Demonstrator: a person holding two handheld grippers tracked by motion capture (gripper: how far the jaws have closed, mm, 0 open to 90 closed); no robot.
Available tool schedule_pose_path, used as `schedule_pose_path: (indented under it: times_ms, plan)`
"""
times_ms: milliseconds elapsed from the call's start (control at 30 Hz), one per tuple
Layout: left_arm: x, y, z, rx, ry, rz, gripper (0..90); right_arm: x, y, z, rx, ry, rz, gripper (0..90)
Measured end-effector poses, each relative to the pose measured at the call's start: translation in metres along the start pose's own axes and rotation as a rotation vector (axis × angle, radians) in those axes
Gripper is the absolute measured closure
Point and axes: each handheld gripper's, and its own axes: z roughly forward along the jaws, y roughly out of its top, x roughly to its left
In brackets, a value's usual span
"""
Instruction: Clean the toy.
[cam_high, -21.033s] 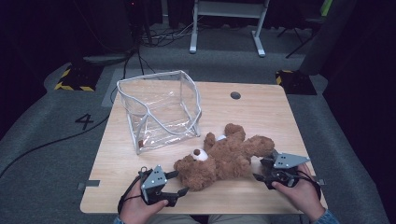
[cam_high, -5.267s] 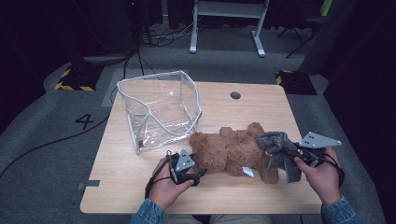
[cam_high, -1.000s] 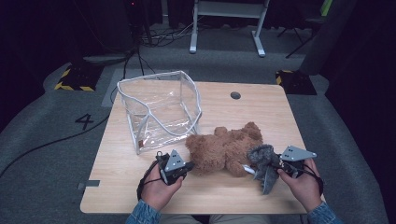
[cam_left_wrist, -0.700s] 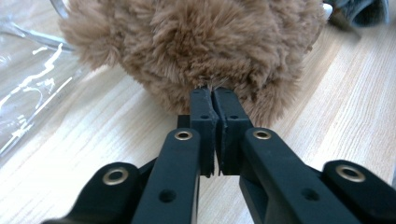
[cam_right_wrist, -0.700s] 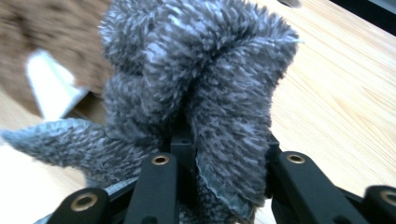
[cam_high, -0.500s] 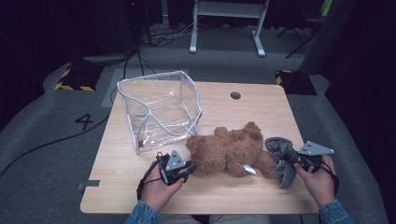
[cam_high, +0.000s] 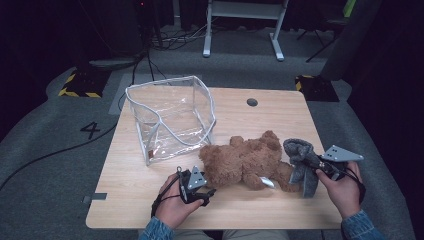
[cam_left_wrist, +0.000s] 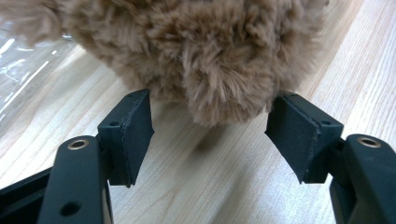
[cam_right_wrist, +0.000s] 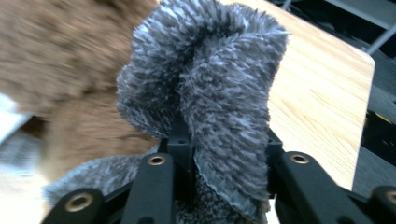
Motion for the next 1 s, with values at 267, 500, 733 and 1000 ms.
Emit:
schedule_pose_path:
  times_ms: [267,500,733,1000]
  plan:
    - [0.000,0.002,0.006,-0.005,-0.007,0.007,31.3,-0.006,-0.015,0.021,0.069,-0.061,0.026,35.5]
    - [-0.002,0.004,0.009,-0.006,-0.011,0.016,32.1,0.015,-0.017,-0.013,-0.002,0.011,0.026,37.9]
    - [-0.004,0.005,0.017,0.009,-0.006,0.022,30.9,0.040,-0.024,-0.012,0.013,0.137,-0.002,39.9]
    - [-0.001,0.005,0.020,-0.017,0.021,0.011,41.5,0.053,-0.030,0.027,0.078,0.178,-0.042,33.5]
